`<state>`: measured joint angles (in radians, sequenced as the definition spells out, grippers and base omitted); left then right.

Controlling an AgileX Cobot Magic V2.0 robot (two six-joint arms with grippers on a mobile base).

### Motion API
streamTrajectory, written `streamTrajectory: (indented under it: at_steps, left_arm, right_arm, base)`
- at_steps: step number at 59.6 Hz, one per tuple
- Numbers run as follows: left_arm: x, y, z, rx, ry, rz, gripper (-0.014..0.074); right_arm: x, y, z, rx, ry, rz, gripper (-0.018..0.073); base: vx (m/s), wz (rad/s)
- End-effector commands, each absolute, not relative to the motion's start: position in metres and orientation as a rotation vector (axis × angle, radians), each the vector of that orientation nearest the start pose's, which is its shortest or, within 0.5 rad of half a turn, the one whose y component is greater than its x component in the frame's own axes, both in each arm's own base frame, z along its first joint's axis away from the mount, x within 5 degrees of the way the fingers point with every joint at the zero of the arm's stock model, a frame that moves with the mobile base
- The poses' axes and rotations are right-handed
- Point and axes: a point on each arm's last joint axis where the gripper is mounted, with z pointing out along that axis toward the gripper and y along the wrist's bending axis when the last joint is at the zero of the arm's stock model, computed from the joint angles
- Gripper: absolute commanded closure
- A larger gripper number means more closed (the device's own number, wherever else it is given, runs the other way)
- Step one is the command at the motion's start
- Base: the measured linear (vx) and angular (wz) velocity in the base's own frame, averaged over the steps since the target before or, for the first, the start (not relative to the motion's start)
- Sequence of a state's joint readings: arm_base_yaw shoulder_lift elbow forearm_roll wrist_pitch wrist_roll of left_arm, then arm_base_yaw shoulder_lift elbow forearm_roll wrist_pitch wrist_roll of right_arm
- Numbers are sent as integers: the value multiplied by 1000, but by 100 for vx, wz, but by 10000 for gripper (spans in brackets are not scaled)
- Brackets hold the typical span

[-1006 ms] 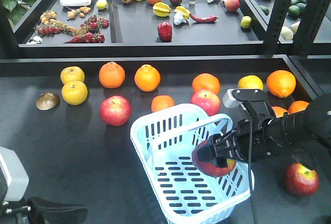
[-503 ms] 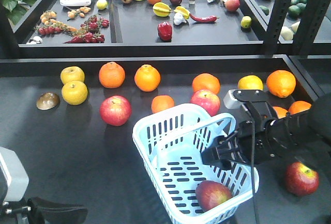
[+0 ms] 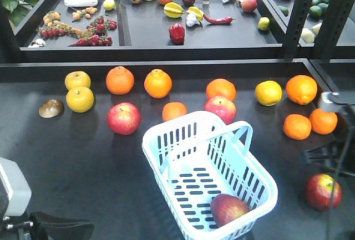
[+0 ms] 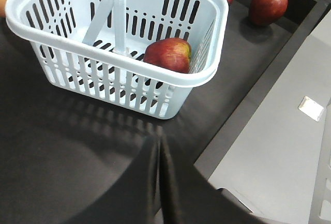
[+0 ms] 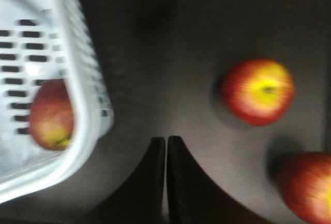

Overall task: Pick three apples into basket with both arms
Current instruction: 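Lower the right gripper onto a second red apple and grasp it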

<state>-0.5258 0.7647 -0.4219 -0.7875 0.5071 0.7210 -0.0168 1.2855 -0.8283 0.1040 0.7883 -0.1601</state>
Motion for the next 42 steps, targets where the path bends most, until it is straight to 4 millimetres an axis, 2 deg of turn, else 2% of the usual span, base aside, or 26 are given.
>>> streamTrajectory:
  at_steps: [1,9,16,23,28,42]
  left_arm:
    - [108,-99,264,719,2062,-701,602]
    - [108,-99,264,719,2062,-701,602]
    - [108,-99,264,719,2062,-701,602]
    - [108,-99,264,721,2063,-703,602]
    - [108,-99,263,728,2069,-708,602]
    - [105,-100,262,752,2086,-725,602]
  right_arm:
    - [243,-14,264,-54,2628,8,536]
    - [249,-32,252,1,2663,-21,410]
    - [264,-44,234,14,2720,-30,193]
    - [286,-55,227,88,2780,-16,-36]
    - [304,-59,224,74,2849,-11,-159]
    - [336,-69,204,91,2983,-31,-148]
  base:
    - [0,0]
    - [0,0]
    - [0,0]
    - [0,0]
    - [0,0]
    - [0,0]
